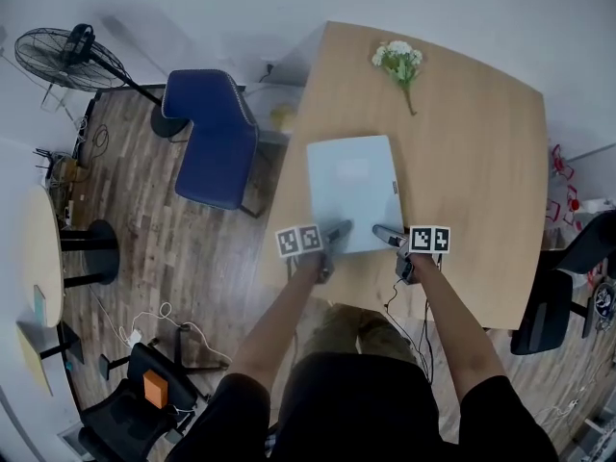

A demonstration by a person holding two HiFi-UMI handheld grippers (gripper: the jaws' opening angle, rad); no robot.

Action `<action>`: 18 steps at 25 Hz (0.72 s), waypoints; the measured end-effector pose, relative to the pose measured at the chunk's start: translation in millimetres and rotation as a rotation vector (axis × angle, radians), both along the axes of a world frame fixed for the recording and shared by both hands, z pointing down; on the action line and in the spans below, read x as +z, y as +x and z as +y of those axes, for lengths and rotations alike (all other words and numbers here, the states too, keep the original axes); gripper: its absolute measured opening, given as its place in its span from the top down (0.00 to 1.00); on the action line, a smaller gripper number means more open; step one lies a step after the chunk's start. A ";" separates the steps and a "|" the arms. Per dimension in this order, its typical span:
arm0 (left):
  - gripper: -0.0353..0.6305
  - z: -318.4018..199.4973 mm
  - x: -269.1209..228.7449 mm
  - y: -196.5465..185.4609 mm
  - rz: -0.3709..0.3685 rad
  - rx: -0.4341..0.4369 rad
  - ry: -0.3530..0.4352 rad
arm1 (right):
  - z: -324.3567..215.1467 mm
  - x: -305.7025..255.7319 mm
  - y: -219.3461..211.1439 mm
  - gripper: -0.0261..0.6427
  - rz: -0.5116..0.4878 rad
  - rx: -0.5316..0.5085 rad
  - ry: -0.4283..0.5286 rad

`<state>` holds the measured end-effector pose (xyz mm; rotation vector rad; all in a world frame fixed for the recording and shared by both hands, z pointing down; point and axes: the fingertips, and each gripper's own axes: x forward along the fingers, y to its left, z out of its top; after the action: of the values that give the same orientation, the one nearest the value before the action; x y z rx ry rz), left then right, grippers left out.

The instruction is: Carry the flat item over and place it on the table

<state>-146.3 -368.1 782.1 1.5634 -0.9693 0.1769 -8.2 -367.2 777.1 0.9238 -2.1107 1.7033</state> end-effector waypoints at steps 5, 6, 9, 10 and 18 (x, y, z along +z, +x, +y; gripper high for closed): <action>0.20 4.1 2.6 -3.0 -0.055 0.006 0.013 | 6.7 5.2 1.7 0.28 0.012 -0.005 -0.021; 0.20 4.4 2.8 -2.4 -0.050 0.009 0.015 | 7.0 5.7 2.8 0.28 0.011 -0.001 -0.019; 0.20 3.9 2.0 -3.6 -0.037 0.012 0.021 | 7.1 5.0 2.8 0.28 0.009 0.012 -0.011; 0.20 3.4 1.4 -4.8 -0.033 0.007 0.023 | 6.5 3.9 2.5 0.28 0.011 0.012 -0.007; 0.20 18.4 -12.9 -18.3 -0.002 0.014 0.058 | 16.6 -12.5 9.7 0.30 0.002 -0.022 0.058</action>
<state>-164.6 -349.7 769.2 1.6237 -0.9723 0.1618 1.5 -350.6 764.6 0.9140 -2.1711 1.6379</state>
